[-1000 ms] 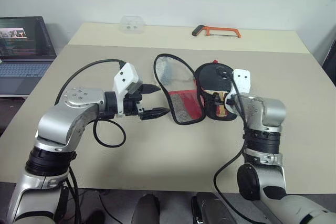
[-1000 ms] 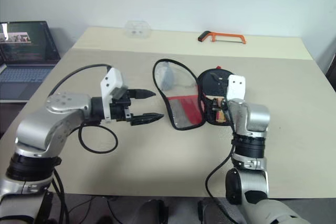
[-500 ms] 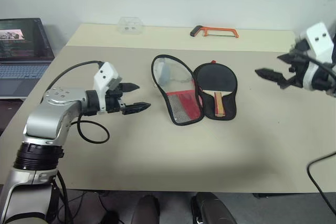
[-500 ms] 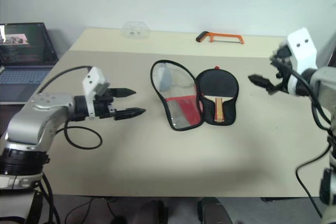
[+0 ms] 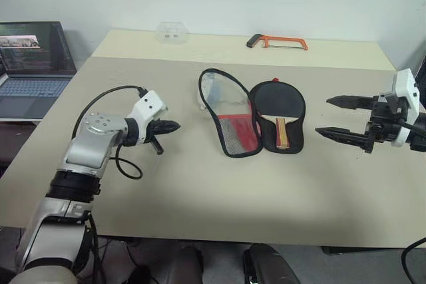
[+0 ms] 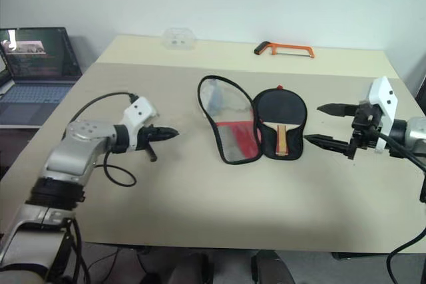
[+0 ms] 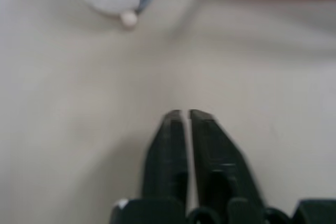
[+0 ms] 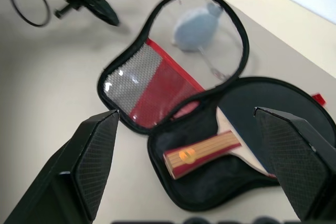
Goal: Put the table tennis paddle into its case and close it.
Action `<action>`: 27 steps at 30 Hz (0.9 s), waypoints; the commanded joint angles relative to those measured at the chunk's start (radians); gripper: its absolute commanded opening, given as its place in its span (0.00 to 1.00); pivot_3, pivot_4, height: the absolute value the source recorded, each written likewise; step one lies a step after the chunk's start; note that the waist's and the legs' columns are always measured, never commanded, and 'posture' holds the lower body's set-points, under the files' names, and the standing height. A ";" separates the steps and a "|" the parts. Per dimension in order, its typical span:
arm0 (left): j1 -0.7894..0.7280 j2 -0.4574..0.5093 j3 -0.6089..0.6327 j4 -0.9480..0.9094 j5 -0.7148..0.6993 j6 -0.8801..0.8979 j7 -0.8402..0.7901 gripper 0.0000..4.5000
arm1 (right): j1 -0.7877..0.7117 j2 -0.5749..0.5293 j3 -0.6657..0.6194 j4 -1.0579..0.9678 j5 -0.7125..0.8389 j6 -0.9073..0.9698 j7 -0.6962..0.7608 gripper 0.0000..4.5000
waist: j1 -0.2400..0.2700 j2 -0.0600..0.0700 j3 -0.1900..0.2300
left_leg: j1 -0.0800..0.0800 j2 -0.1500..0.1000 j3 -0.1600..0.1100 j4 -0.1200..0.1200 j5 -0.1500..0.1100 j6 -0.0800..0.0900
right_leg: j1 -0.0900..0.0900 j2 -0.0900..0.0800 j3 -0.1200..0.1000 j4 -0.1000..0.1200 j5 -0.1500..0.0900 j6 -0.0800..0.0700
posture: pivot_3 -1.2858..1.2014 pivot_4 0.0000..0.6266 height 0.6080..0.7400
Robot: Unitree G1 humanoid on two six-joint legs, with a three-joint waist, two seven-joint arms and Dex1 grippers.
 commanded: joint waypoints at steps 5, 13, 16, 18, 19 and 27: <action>-0.083 -0.076 -0.027 0.079 0.042 -0.071 -0.021 0.01 | 0.000 0.012 0.008 -0.077 0.027 -0.005 -0.029 1.00 | 0.005 0.000 0.000 | 0.000 0.000 0.000 0.001 0.000 0.000 | 0.001 0.000 0.000 0.000 0.000 0.000 | 0.52 0.24 1.00; -0.183 -0.259 -0.087 0.222 0.108 -0.173 0.019 0.01 | 0.033 -0.001 -0.014 -0.157 0.051 0.048 -0.096 1.00 | 0.017 0.000 0.000 | 0.000 -0.001 -0.002 0.002 0.000 0.000 | 0.003 -0.001 -0.002 -0.001 0.000 0.000 | 0.52 0.24 1.00; -0.211 -0.349 -0.101 0.281 0.130 -0.209 0.066 0.01 | 0.047 -0.010 -0.031 -0.170 0.056 0.057 -0.115 1.00 | 0.016 0.000 0.000 | 0.000 -0.001 -0.002 0.001 0.000 0.000 | 0.003 -0.001 -0.002 -0.001 0.000 0.000 | 0.52 0.24 1.00; -0.227 -0.405 -0.106 0.299 0.137 -0.231 0.088 0.01 | 0.058 -0.018 -0.047 -0.179 0.058 0.059 -0.122 1.00 | 0.016 0.000 0.000 | 0.000 -0.001 -0.002 0.001 0.000 0.000 | 0.003 0.000 -0.002 -0.001 0.000 0.000 | 0.52 0.24 1.00; -0.240 -0.440 -0.103 0.308 0.132 -0.239 0.101 0.01 | 0.065 -0.022 -0.058 -0.185 0.059 0.061 -0.129 1.00 | 0.016 0.000 0.000 | 0.000 -0.001 -0.002 0.001 0.000 0.000 | 0.003 0.000 -0.002 -0.001 0.000 0.000 | 0.52 0.24 1.00; -0.376 -0.648 -0.073 0.542 0.134 -0.394 0.191 0.01 | 0.121 -0.015 -0.161 -0.284 0.106 0.150 -0.250 1.00 | 0.014 0.000 0.000 | 0.001 -0.002 -0.003 0.001 0.000 0.000 | 0.004 0.000 -0.002 -0.001 0.000 0.000 | 0.52 0.24 1.00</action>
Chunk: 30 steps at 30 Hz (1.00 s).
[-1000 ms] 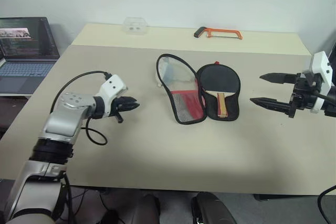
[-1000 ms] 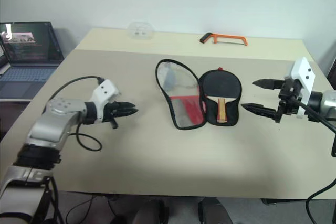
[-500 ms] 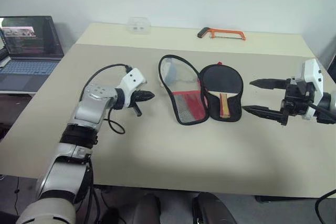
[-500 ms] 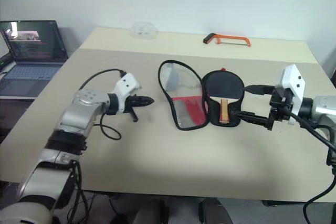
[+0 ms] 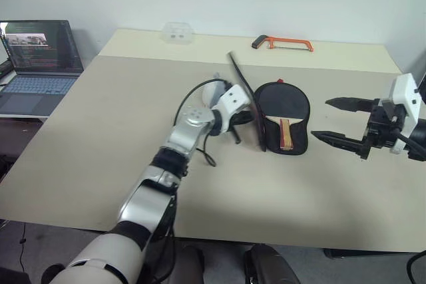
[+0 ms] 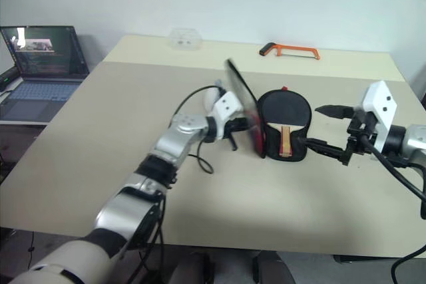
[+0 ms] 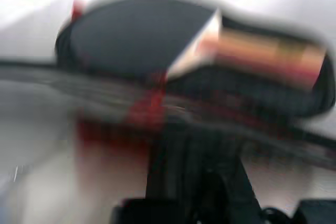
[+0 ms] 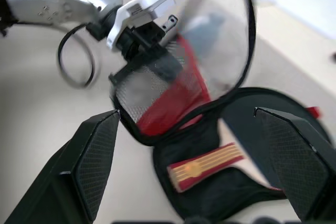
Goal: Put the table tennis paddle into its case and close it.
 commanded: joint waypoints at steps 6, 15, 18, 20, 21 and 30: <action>-0.188 -0.178 -0.038 0.412 0.153 -0.087 0.321 0.01 | 0.095 -0.010 -0.199 -0.174 0.123 0.137 -0.131 1.00 | -0.003 0.000 0.000 | 0.000 -0.003 -0.001 0.000 0.000 0.000 | 0.001 0.000 0.001 0.000 0.000 0.000 | 0.52 0.24 1.00; -0.228 -0.215 0.022 0.469 0.156 -0.173 0.389 0.01 | 0.116 0.037 -0.233 -0.211 0.194 0.245 -0.319 1.00 | -0.007 0.000 0.000 | 0.004 -0.004 -0.001 -0.001 0.000 0.000 | 0.002 0.000 0.003 0.002 0.000 0.000 | 0.52 0.24 1.00; -0.251 -0.137 0.093 0.375 0.069 -0.182 0.213 0.01 | 0.014 0.195 -0.220 -0.090 0.206 0.357 -0.567 1.00 | -0.012 0.000 0.000 | 0.005 -0.003 0.000 -0.002 0.001 0.000 | 0.002 0.000 0.003 0.003 0.000 0.000 | 0.52 0.24 1.00; -0.228 -0.070 0.133 0.244 -0.020 -0.138 0.013 0.08 | -0.052 0.305 -0.232 -0.001 0.221 0.456 -0.705 1.00 | -0.017 0.001 0.000 | 0.006 -0.003 0.001 -0.002 0.002 -0.002 | 0.003 0.000 0.004 0.004 0.000 0.000 | 0.52 0.24 1.00; -0.204 -0.036 0.142 0.165 -0.058 -0.104 -0.077 0.13 | -0.075 0.344 -0.241 0.033 0.230 0.501 -0.751 1.00 | -0.018 0.001 0.000 | 0.006 -0.003 0.001 -0.003 0.004 -0.005 | 0.002 0.000 0.004 0.004 0.000 0.000 | 0.52 0.24 1.00; 0.094 0.383 0.162 -0.456 -0.272 0.360 -0.453 0.83 | -0.228 0.617 -0.447 0.284 0.361 0.690 -1.001 1.00 | -0.019 0.010 -0.005 | 0.007 0.002 0.003 -0.006 0.005 -0.007 | 0.001 0.001 0.005 0.004 -0.001 -0.001 | 0.52 0.24 1.00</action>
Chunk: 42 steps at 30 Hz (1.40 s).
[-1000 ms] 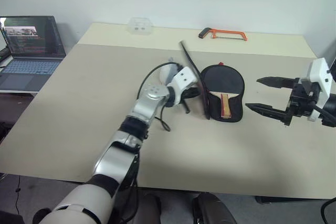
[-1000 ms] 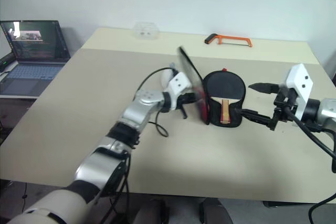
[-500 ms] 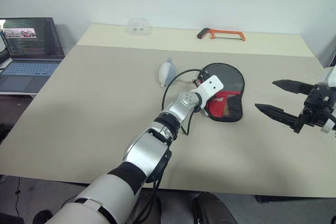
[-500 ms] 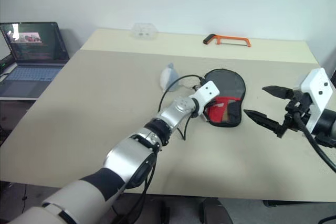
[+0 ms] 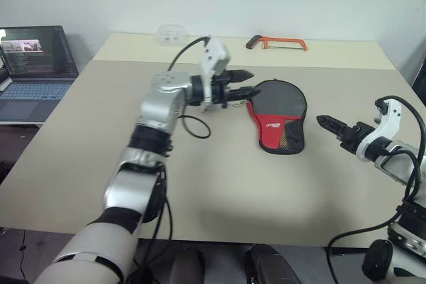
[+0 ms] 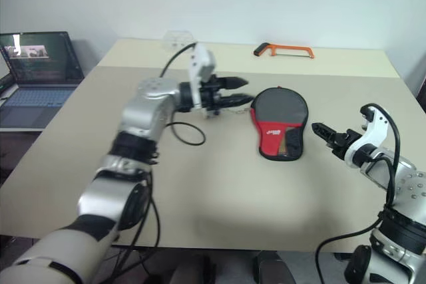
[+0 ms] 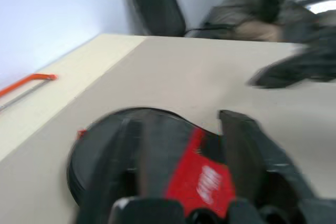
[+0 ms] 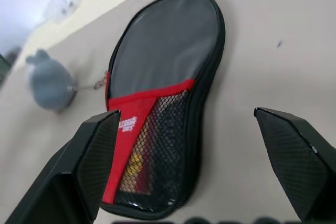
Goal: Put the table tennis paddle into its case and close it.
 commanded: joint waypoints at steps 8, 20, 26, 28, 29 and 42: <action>0.219 0.226 0.024 -0.304 -0.065 0.186 -0.029 1.00 | -0.001 0.098 -0.081 0.094 0.093 0.061 -0.069 1.00 | 0.016 0.000 0.000 | -0.002 -0.001 -0.001 0.003 -0.002 0.004 | 0.000 0.000 -0.001 0.001 0.000 0.000 | 0.52 0.24 1.00; 0.311 0.272 -0.010 -0.418 -0.047 0.182 0.013 1.00 | 0.062 0.104 0.026 0.147 0.047 0.007 -0.035 1.00 | 0.010 -0.001 -0.001 | -0.001 0.000 -0.001 0.003 -0.003 0.005 | 0.000 0.001 0.000 0.000 0.000 0.000 | 0.52 0.24 1.00; 0.318 0.271 -0.027 -0.423 -0.044 0.179 0.023 1.00 | 0.007 0.204 0.068 0.146 0.078 -0.028 -0.060 1.00 | -0.009 -0.005 -0.003 | 0.000 0.001 -0.001 0.003 -0.003 0.005 | 0.000 0.002 0.000 0.000 0.000 0.000 | 0.52 0.24 1.00; 0.320 0.271 -0.032 -0.425 -0.042 0.176 0.031 1.00 | -0.009 0.227 0.078 0.147 0.081 -0.038 -0.066 1.00 | -0.018 -0.005 -0.003 | 0.000 0.001 -0.001 0.002 -0.003 0.005 | 0.000 0.003 0.001 0.001 0.000 0.000 | 0.52 0.24 1.00; 0.321 0.270 -0.036 -0.426 -0.040 0.174 0.036 1.00 | -0.015 0.236 0.086 0.151 0.077 -0.045 -0.069 1.00 | -0.019 -0.005 -0.003 | 0.001 0.001 -0.001 0.002 -0.003 0.005 | 0.000 0.003 0.001 0.001 0.000 0.000 | 0.52 0.24 1.00; 0.334 0.272 -0.052 -0.447 -0.034 0.165 0.059 1.00 | -0.022 0.247 0.146 0.237 0.036 -0.154 -0.060 0.86 | -0.020 -0.005 -0.003 | 0.001 0.002 -0.001 0.001 -0.003 0.005 | 0.000 0.003 0.001 0.000 0.000 0.000 | 0.52 0.24 1.00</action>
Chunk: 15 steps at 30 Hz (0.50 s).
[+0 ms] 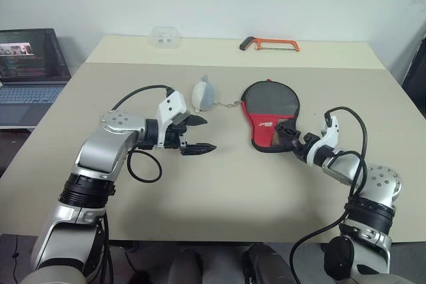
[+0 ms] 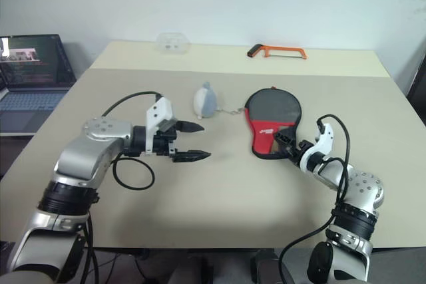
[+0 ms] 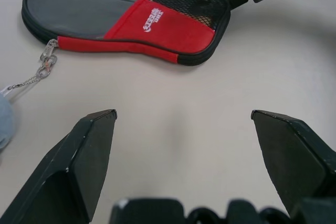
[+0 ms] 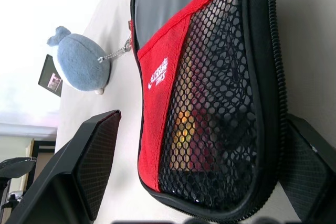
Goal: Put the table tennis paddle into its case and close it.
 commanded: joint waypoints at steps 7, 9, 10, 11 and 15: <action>-0.006 0.009 -0.003 -0.022 0.007 -0.038 0.005 1.00 | 0.014 -0.009 0.034 0.047 -0.036 -0.045 0.007 0.31 | 0.000 0.000 0.000 | 0.000 0.000 0.000 -0.001 0.000 0.000 | 0.000 0.000 0.000 0.000 0.000 0.000 | 0.52 0.24 1.00; -0.005 0.007 -0.005 -0.019 0.009 -0.043 0.006 1.00 | 0.024 -0.007 0.045 0.051 -0.045 -0.047 0.005 0.18 | 0.000 -0.001 0.000 | 0.000 0.000 0.000 -0.001 0.000 0.000 | 0.000 0.000 0.000 -0.001 0.000 0.000 | 0.52 0.24 1.00; -0.004 0.007 -0.009 -0.018 0.012 -0.049 0.006 1.00 | 0.033 -0.004 0.055 0.049 -0.047 -0.043 0.007 0.10 | 0.000 -0.001 -0.001 | 0.000 0.000 0.000 -0.001 0.000 0.000 | 0.000 0.000 0.000 -0.001 0.000 0.000 | 0.52 0.24 1.00; -0.003 0.007 -0.012 -0.016 0.013 -0.053 0.006 1.00 | 0.043 -0.001 0.065 0.044 -0.047 -0.037 0.009 0.02 | 0.000 -0.004 -0.002 | 0.000 0.000 0.000 -0.001 0.000 0.000 | 0.000 0.000 0.000 -0.001 0.000 0.000 | 0.52 0.24 1.00; -0.002 0.008 -0.017 -0.015 0.013 -0.057 0.005 1.00 | 0.075 -0.006 0.098 0.016 -0.036 -0.007 0.028 0.00 | 0.003 -0.006 -0.004 | 0.001 0.000 0.000 -0.001 0.000 0.000 | 0.001 0.000 0.000 -0.001 0.000 0.000 | 0.52 0.24 1.00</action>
